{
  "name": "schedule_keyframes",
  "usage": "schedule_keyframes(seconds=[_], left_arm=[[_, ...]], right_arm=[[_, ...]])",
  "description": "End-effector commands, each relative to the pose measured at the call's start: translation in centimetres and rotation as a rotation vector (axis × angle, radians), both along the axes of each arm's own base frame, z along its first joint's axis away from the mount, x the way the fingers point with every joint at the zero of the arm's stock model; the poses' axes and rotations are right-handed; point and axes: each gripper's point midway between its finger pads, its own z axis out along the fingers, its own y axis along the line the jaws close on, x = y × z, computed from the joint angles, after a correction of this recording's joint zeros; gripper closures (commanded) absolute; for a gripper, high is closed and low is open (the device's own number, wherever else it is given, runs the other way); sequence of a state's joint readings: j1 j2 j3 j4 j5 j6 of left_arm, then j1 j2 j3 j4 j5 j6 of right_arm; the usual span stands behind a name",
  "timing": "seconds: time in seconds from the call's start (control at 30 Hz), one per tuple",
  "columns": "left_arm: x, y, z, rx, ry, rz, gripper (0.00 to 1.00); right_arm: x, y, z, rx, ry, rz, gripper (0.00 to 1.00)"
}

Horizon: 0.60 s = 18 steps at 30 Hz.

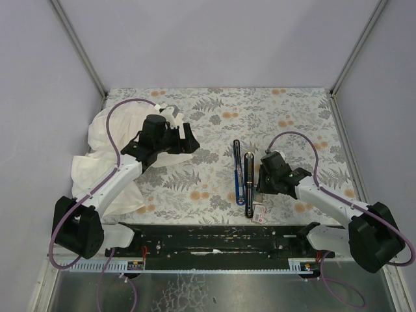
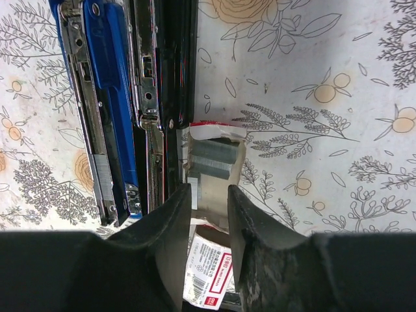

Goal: Load the staples into the stapler

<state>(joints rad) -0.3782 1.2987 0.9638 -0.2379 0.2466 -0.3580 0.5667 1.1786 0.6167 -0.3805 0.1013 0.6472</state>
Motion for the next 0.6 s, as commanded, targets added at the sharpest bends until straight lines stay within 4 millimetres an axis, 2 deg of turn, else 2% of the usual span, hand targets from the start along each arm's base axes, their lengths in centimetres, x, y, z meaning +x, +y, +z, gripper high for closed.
schedule_keyframes(seconds=[0.0,0.57], left_arm=[[0.7,-0.1,0.3,-0.016,-0.024,0.000,0.15],[0.9,-0.2,0.1,-0.012,-0.015,0.001,0.15]], right_arm=[[0.5,0.9,0.0,0.026,0.004,0.017,0.66],[-0.2,2.4,-1.3,0.090,0.069,0.055,0.72]])
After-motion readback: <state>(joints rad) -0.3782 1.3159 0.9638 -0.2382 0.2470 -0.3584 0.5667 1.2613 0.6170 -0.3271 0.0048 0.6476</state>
